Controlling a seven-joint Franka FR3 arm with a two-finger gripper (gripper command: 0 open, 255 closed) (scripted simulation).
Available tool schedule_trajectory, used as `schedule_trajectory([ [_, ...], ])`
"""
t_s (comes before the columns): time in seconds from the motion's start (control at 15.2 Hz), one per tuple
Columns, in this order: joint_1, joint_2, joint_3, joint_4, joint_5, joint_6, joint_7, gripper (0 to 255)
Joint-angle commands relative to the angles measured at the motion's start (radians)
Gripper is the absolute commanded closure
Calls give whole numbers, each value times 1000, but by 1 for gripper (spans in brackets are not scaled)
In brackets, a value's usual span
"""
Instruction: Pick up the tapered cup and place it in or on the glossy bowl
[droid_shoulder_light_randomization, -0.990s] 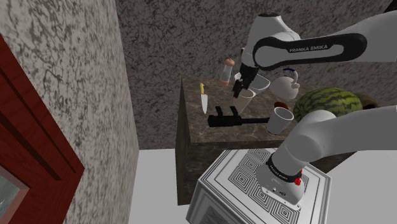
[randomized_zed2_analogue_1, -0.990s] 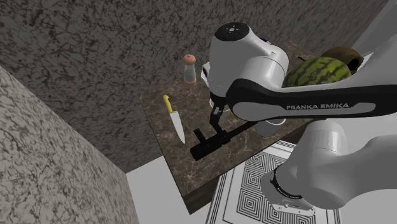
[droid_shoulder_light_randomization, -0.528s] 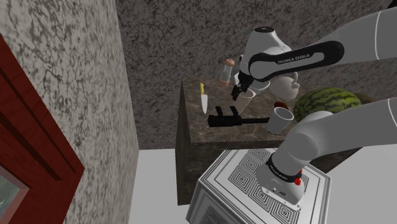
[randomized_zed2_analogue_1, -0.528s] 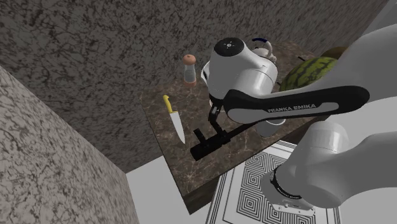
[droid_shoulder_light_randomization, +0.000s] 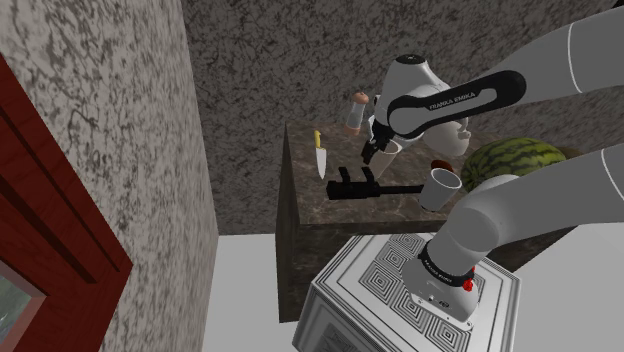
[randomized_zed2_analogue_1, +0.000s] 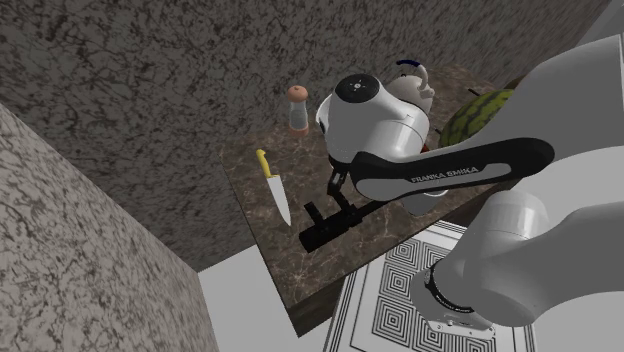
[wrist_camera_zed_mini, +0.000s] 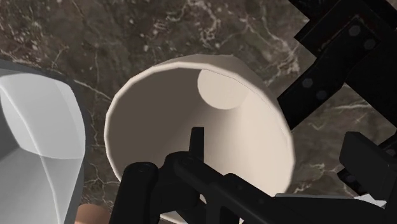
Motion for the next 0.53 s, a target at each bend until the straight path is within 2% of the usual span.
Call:
schedule_trajectory([
  [0.0, 0, 1, 0, -1, 0, 2, 0, 0],
  [0.2, 0, 1, 0, 0, 0, 2, 0, 0],
  [0.26, 0, 1, 0, 0, 0, 2, 0, 255],
  [0.46, 0, 1, 0, 0, 0, 2, 0, 255],
])
